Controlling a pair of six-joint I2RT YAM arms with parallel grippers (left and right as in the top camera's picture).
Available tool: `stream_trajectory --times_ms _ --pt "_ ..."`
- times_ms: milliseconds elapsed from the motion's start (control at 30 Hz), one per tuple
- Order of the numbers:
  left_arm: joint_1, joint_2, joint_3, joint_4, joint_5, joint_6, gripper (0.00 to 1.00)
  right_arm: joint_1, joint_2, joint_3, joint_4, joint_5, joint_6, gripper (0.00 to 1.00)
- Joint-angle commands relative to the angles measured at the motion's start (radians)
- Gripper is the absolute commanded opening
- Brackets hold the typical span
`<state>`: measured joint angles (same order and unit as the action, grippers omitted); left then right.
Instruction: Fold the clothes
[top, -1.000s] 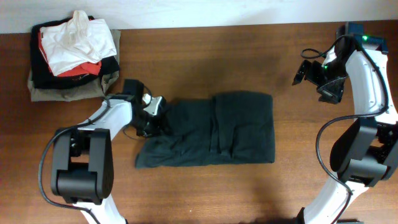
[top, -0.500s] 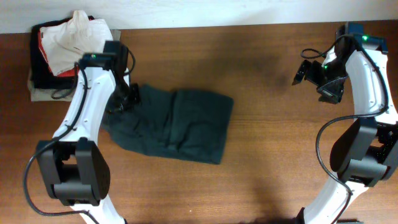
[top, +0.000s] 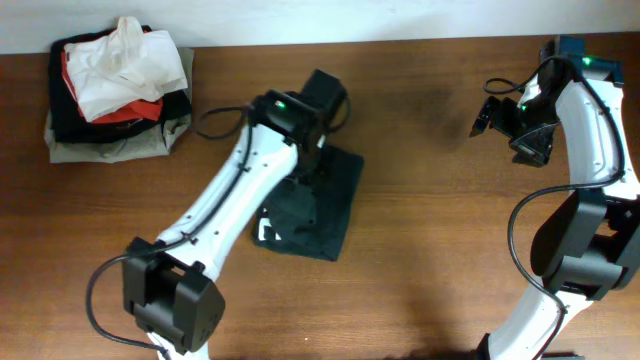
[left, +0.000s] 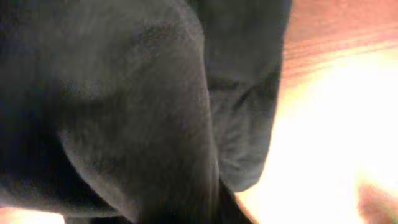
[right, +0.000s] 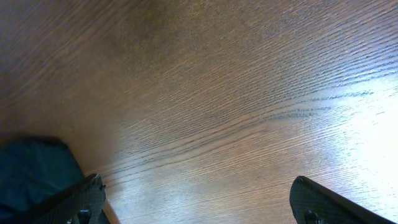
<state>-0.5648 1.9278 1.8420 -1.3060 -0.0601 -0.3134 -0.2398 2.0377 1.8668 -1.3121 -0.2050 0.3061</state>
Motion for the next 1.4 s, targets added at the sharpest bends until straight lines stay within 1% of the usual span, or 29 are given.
stream_trajectory --times_ms 0,33,67,100,133,233,300,333,400,467,500,533,567,600,667,733,800,900,1033,1100,1233,1367 --pt "-0.048 -0.023 -0.087 0.074 0.059 -0.016 0.2 -0.003 0.004 0.017 0.0 0.016 -0.003 0.99" --pt "-0.051 -0.022 -0.11 0.102 0.076 -0.016 0.21 -0.003 0.004 0.017 0.0 0.016 -0.003 0.99" --pt "-0.055 -0.022 -0.133 0.126 0.087 -0.016 0.33 -0.003 0.004 0.017 0.0 0.016 -0.003 0.99" --pt "-0.056 -0.021 -0.161 0.156 0.105 -0.016 0.7 -0.003 0.004 0.017 0.0 0.016 -0.003 0.99" --pt "-0.056 -0.021 -0.183 0.184 0.109 -0.016 0.72 -0.003 0.004 0.017 0.0 0.016 -0.003 0.99" --pt "-0.056 -0.021 -0.187 0.215 0.129 -0.007 0.72 -0.003 0.004 0.017 0.0 0.016 -0.003 0.99" --pt "-0.056 -0.021 -0.163 0.22 0.15 0.023 0.72 -0.003 0.004 0.017 0.0 0.016 -0.003 0.99" --pt "-0.053 -0.026 -0.14 0.212 0.149 0.039 0.75 -0.003 0.004 0.017 0.0 0.016 -0.003 0.99" --pt "-0.026 -0.04 -0.085 0.156 0.138 0.039 0.79 -0.003 0.004 0.017 0.0 0.016 -0.003 0.99" --pt "0.023 -0.05 -0.043 0.063 0.069 0.038 0.82 -0.003 0.004 0.017 0.0 0.016 -0.003 0.99" --pt "0.061 -0.055 -0.033 0.013 0.008 0.038 0.87 -0.003 0.004 0.017 0.0 0.016 -0.003 0.99" --pt "0.089 -0.057 -0.033 -0.011 -0.015 0.037 0.99 -0.003 0.004 0.017 0.0 0.016 -0.003 0.99" --pt "0.133 -0.056 -0.034 -0.037 -0.014 0.037 0.99 -0.003 0.004 0.017 0.0 0.016 -0.003 0.99" --pt "0.194 -0.055 -0.039 -0.054 0.023 0.037 0.99 -0.003 0.004 0.017 0.0 0.016 -0.003 0.99" --pt "0.279 -0.054 -0.059 -0.059 0.144 0.049 0.99 -0.003 0.004 0.017 0.0 0.016 -0.003 0.99" --pt "0.312 -0.053 -0.097 -0.056 0.251 0.107 0.99 -0.003 0.004 0.017 0.0 0.016 -0.003 0.99" --pt "0.311 -0.053 -0.151 -0.046 0.266 0.106 0.99 -0.003 0.004 0.017 0.0 0.016 -0.003 0.99" --pt "0.305 -0.052 -0.27 0.029 0.267 0.106 0.99 -0.003 0.004 0.017 0.0 0.016 -0.003 0.99" --pt "0.305 -0.05 -0.388 0.137 0.34 0.106 0.99 -0.003 0.004 0.017 0.0 0.016 -0.003 0.99" --pt "0.303 -0.048 -0.402 0.156 0.389 0.154 0.99 -0.003 0.004 0.017 0.0 0.016 -0.003 0.99" --pt "0.28 -0.046 -0.402 0.179 0.416 0.159 0.98 -0.003 0.004 0.017 0.0 0.016 -0.003 0.99" --pt "0.254 -0.043 -0.402 0.215 0.416 0.158 0.9 -0.003 0.004 0.017 0.0 0.016 -0.003 0.99"
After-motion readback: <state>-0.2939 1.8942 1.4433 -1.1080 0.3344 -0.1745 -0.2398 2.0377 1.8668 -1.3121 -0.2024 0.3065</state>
